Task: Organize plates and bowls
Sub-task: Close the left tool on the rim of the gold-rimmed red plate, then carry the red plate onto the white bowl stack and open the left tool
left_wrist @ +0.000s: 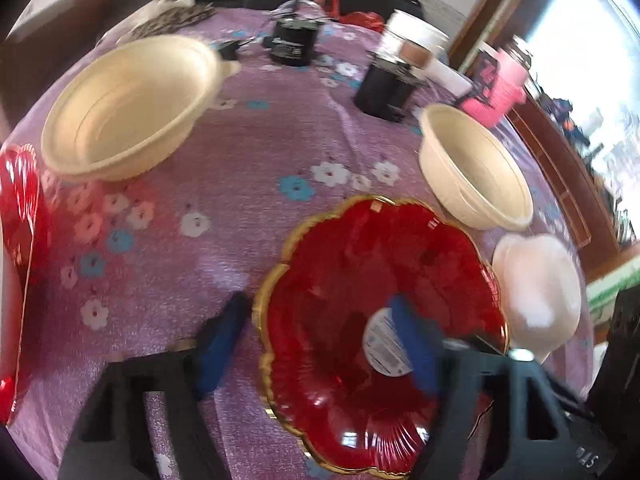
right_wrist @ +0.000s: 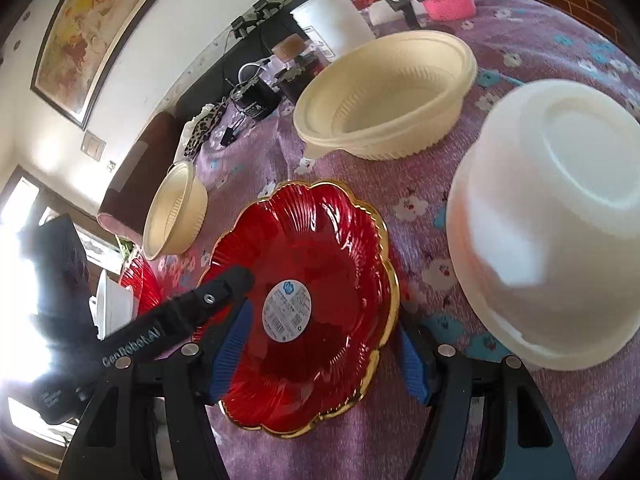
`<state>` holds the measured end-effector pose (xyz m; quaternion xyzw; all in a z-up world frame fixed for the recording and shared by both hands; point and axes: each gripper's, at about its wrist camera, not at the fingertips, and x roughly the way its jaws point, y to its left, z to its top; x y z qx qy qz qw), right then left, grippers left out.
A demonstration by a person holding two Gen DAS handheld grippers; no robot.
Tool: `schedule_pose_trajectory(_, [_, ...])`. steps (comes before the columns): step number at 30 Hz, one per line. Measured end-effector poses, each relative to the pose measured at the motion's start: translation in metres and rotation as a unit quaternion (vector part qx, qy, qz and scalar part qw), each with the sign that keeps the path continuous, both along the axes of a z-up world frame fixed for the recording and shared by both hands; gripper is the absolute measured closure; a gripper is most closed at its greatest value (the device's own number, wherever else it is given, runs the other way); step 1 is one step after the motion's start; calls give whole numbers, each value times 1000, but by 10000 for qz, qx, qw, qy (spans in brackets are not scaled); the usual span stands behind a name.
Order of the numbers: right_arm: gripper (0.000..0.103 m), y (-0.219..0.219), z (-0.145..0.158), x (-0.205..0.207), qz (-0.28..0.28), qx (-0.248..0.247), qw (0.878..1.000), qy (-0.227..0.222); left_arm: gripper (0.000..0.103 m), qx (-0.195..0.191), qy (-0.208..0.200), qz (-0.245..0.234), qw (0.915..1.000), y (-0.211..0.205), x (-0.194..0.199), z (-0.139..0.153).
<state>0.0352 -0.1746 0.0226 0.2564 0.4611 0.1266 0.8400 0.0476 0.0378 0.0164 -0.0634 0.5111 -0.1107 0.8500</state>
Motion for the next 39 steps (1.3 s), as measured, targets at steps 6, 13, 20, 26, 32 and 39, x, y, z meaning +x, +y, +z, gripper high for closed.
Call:
schedule_pose_trajectory(6, [66,-10,-1,-3,-90,6,10000,-22,65,-147,8,243,9996,15,-6,3])
schedule_pose_trajectory(13, [66,-2,22,-15,24,10,9996,-284,65,-186,-572,322,9977,23,-35,42])
schedule_pose_trajectory(20, [66,20,58,-25,257,112,9975,-655,65,-350,-1034,568,9924,53,-63,80])
schedule_pose_trajectory(26, [66,72,96,-25,682,-81,9919,-1071,64,-613,-1313,1068,9837,106,-80,103])
schedule_pose_trajectory(32, [66,152,125,-20,1298,-306,9806,-1433,64,-718,-1546,1715,9703,179,-94,118])
schedule_pose_trajectory(39, [66,235,130,-11,1882,-596,9672,-1596,63,-813,-1526,2352,9564,251,-99,110])
